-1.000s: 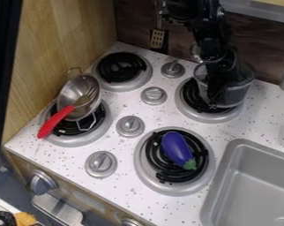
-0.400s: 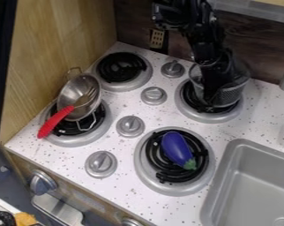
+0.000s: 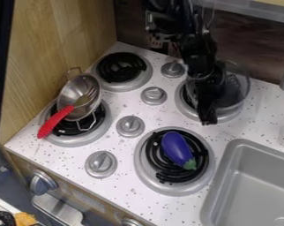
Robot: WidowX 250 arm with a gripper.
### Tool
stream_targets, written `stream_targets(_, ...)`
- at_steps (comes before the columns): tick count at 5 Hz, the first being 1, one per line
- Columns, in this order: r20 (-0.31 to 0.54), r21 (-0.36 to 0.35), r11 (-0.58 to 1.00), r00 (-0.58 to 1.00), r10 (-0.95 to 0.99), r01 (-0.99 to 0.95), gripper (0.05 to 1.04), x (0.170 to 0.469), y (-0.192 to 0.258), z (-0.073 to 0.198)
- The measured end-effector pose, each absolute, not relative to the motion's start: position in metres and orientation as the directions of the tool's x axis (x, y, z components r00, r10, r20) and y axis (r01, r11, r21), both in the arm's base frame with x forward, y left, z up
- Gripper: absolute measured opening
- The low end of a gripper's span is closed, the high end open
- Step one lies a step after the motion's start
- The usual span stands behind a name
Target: Take the glass and insert it into the hole
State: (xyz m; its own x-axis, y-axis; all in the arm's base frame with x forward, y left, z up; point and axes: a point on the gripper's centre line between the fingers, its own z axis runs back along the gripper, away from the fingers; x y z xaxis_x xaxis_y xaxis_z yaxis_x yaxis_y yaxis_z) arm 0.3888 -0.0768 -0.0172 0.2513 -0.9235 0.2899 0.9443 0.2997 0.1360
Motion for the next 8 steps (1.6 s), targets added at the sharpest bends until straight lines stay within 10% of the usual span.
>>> stream_targets(2,0.264,0.121,0.312,0.272,-0.925,0.942,1.001,0.390,-0.074,-0.015)
stream_targets(8,0.239,0.262,0.367,0.308,-0.921,0.893,1.001,0.417,-0.064,0.024)
